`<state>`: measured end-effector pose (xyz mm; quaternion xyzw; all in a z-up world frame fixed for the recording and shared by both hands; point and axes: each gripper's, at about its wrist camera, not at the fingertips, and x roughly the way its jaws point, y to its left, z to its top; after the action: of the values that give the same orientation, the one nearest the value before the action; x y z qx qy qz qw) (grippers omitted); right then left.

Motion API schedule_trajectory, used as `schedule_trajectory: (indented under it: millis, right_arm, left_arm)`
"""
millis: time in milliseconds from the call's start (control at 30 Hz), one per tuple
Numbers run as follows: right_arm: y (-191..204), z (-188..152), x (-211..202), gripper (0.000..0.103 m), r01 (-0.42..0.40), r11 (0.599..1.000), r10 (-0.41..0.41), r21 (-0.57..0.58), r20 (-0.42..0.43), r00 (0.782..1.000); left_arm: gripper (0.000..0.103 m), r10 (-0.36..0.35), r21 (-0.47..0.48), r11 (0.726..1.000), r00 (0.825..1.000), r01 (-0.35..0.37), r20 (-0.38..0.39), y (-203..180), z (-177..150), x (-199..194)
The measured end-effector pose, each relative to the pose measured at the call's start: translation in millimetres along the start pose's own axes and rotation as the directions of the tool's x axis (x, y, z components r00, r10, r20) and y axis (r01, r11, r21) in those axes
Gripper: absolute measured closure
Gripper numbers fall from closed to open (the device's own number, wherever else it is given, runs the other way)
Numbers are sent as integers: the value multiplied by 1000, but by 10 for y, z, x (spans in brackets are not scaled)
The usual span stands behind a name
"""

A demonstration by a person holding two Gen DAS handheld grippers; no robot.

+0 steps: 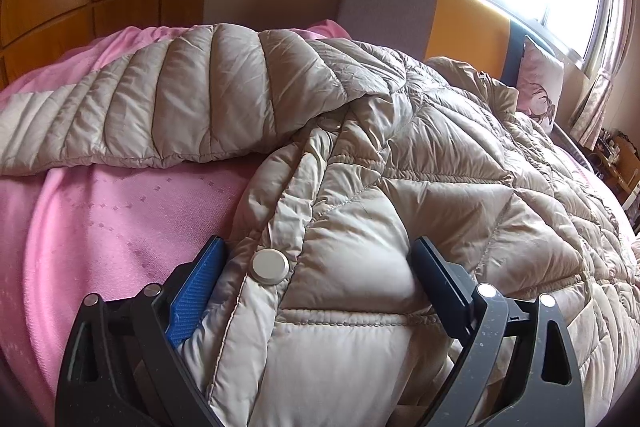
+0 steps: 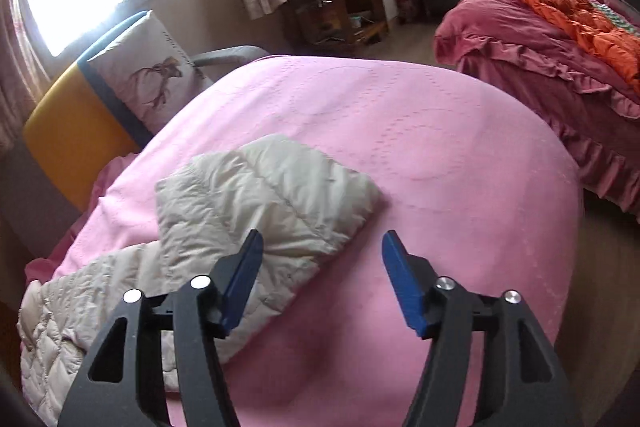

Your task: Fold large clothes

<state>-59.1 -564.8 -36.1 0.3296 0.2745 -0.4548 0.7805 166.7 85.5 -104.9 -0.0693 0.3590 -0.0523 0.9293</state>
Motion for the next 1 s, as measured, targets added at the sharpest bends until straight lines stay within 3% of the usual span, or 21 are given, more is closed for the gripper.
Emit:
schedule_trajectory:
  millis: [33,67,133,233,300,367,433,500,633,767,900,933,1000]
  right_arm:
    - [5,-38,-88,29,22,1000,-22,10,16,1000]
    - [35,-81,-216,17,27,999,-28,21,37,999]
    - [251,-171,-430,13,-62,998,63,-11,81,995]
    - [912,-395,-669,8,-212,950,239,-228,95,966]
    - [1403,-718,-870,2,-336,860,385,-383,57,921]
    - [1851,-1084,-986,2,-464,725,516,-509,-44,855]
    - [2187,-1432,-1001,2,-563,605,580,-563,-172,796]
    - [2401,-1709,-902,2,-618,553,579,-559,-276,767]
    - [2531,-2094,-605,2,-593,569,467,-570,-370,803]
    - [2437,-2022,-402,2,-625,565,477,-538,-405,780]
    - [2445,-2040,-402,2,-613,562,470,-555,-395,789]
    - [2447,-2035,-404,2,-612,562,470,-556,-394,790]
    - [2439,-2033,-408,2,-612,562,471,-557,-393,790]
  left_arm:
    - [6,8,4,1000,1000,-8,-5,-18,7,-6]
    - [4,15,6,1000,1000,-15,-15,-28,20,-13]
    - [4,21,2,1000,998,-20,-52,-37,78,-48]
    - [4,-59,-75,996,996,54,-72,77,212,-192]
    - [4,-125,-177,977,992,122,-8,271,328,-381]
    - [4,-137,-259,954,988,149,67,493,434,-548]
    - [4,-98,-338,933,990,127,102,760,524,-640]
    - [4,-48,-412,908,995,81,89,1054,566,-648]
    - [5,43,-534,846,998,-12,45,1604,527,-634]
    - [19,134,-654,752,991,-88,21,2137,418,-626]
    - [34,133,-755,651,991,-76,15,2547,308,-549]
    - [36,113,-788,614,993,-48,28,2670,267,-510]
    - [39,91,-817,577,995,-11,51,2774,257,-462]
